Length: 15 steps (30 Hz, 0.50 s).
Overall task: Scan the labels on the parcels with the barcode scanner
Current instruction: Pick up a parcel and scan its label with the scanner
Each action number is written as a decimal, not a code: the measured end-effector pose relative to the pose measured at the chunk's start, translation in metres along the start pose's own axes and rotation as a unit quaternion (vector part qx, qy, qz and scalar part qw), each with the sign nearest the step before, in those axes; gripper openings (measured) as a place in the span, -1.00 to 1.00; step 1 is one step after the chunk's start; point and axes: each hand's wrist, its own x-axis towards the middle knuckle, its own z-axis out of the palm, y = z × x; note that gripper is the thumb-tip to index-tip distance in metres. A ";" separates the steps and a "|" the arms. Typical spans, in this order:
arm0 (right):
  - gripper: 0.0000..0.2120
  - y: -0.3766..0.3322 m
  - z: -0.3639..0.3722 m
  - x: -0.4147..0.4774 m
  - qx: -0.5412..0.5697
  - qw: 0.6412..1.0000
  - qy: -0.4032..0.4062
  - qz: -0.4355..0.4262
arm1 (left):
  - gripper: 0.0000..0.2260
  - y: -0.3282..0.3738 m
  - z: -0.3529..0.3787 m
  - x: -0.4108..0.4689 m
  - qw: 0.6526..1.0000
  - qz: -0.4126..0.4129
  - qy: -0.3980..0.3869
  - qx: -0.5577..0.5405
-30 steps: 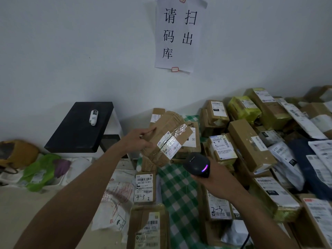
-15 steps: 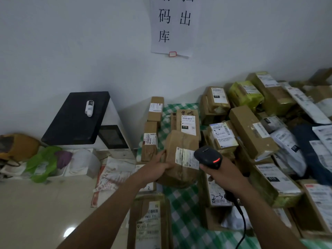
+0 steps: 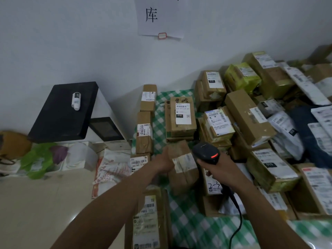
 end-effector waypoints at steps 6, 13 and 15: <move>-0.69 0.012 0.002 0.001 0.008 1.000 0.005 0.009 | -0.30 0.004 0.013 0.040 0.979 0.090 0.002 0.185; -0.69 0.027 0.011 0.005 0.022 0.999 0.002 0.040 | 0.30 -0.002 0.033 0.064 0.961 0.056 -0.082 0.256; -0.68 0.030 0.012 0.008 0.024 0.999 0.002 0.043 | 0.28 -0.004 0.030 0.064 0.961 0.065 -0.074 0.258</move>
